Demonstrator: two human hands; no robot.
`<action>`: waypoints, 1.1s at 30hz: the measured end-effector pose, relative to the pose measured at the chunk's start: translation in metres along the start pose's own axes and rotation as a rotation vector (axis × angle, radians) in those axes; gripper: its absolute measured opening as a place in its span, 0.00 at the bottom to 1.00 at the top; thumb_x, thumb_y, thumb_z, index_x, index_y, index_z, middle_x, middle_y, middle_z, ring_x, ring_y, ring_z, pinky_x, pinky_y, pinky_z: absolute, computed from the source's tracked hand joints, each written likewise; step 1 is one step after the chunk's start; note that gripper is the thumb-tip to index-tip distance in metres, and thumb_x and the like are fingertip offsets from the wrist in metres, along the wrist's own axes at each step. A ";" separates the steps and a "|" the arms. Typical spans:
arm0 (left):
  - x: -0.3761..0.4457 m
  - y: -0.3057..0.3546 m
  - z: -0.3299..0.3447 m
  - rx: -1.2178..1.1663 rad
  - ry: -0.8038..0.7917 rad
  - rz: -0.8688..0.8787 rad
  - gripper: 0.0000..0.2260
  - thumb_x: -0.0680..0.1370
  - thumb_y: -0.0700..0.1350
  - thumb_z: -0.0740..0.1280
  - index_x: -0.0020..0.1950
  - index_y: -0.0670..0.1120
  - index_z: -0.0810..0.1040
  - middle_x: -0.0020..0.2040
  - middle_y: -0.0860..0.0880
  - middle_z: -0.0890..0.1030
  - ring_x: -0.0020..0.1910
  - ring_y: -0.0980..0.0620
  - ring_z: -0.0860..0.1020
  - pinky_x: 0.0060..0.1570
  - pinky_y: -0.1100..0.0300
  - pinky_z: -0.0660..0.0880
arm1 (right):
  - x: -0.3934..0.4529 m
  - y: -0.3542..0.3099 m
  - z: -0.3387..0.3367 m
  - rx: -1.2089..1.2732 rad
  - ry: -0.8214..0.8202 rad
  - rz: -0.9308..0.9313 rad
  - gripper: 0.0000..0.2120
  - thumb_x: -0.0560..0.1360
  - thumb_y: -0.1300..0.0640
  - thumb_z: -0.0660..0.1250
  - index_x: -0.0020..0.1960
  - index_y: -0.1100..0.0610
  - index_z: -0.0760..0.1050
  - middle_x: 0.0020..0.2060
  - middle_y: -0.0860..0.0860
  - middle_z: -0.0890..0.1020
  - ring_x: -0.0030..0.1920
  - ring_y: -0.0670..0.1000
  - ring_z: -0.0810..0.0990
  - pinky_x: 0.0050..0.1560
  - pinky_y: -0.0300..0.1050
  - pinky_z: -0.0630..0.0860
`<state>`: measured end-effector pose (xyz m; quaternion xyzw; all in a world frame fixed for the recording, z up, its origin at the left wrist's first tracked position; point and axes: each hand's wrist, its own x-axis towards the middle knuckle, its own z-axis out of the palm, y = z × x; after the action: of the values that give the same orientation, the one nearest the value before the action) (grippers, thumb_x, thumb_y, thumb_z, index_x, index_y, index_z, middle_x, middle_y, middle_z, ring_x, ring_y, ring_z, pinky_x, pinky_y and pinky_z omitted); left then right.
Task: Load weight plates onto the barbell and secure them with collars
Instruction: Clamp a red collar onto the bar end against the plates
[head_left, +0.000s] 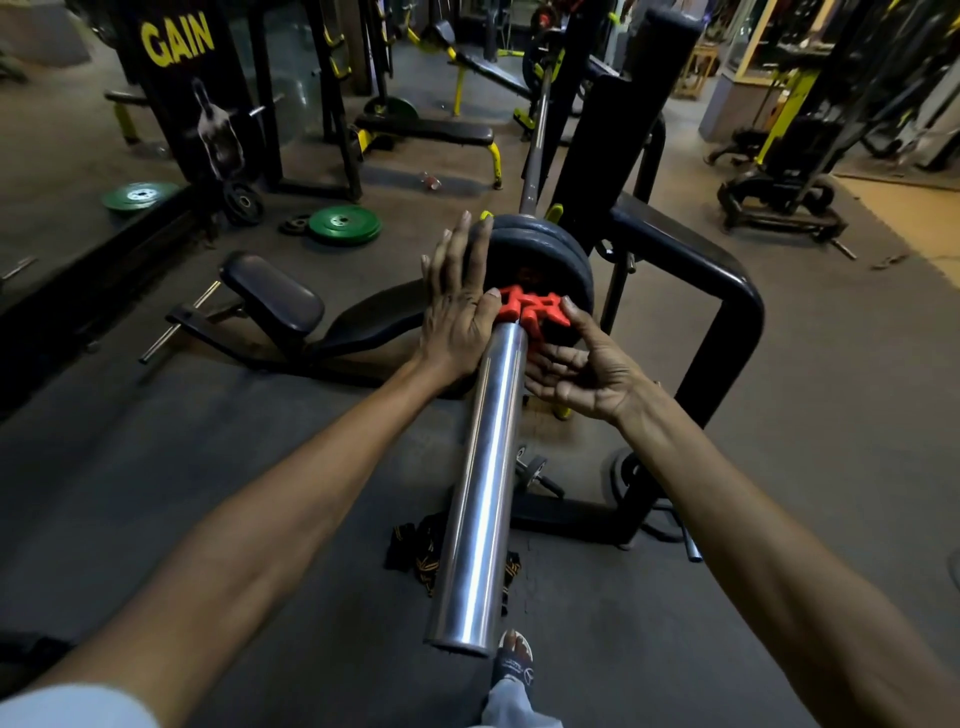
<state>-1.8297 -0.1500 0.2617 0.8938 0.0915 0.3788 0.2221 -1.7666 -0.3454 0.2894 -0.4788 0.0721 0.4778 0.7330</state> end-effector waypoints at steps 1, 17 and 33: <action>0.000 0.001 0.000 0.002 0.002 0.006 0.32 0.82 0.50 0.56 0.86 0.51 0.52 0.87 0.43 0.52 0.85 0.41 0.52 0.81 0.32 0.48 | 0.000 0.001 0.000 0.010 0.001 0.000 0.31 0.72 0.40 0.77 0.59 0.67 0.81 0.51 0.62 0.86 0.62 0.59 0.83 0.67 0.57 0.78; -0.002 0.004 -0.001 -0.054 0.048 -0.003 0.31 0.82 0.45 0.61 0.85 0.47 0.58 0.84 0.43 0.59 0.82 0.40 0.59 0.83 0.54 0.51 | 0.011 0.017 -0.001 0.145 -0.006 -0.033 0.25 0.73 0.43 0.76 0.55 0.64 0.82 0.48 0.59 0.88 0.56 0.56 0.85 0.72 0.53 0.75; -0.010 0.015 -0.024 -0.035 -0.122 -0.154 0.32 0.84 0.50 0.59 0.87 0.50 0.50 0.86 0.43 0.54 0.84 0.42 0.57 0.82 0.42 0.57 | -0.009 0.013 0.003 -0.101 0.098 -0.086 0.24 0.72 0.42 0.79 0.56 0.61 0.84 0.47 0.54 0.89 0.53 0.52 0.87 0.61 0.48 0.81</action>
<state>-1.8540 -0.1590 0.2773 0.9016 0.1393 0.3068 0.2712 -1.7827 -0.3482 0.2877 -0.5407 0.0631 0.4248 0.7233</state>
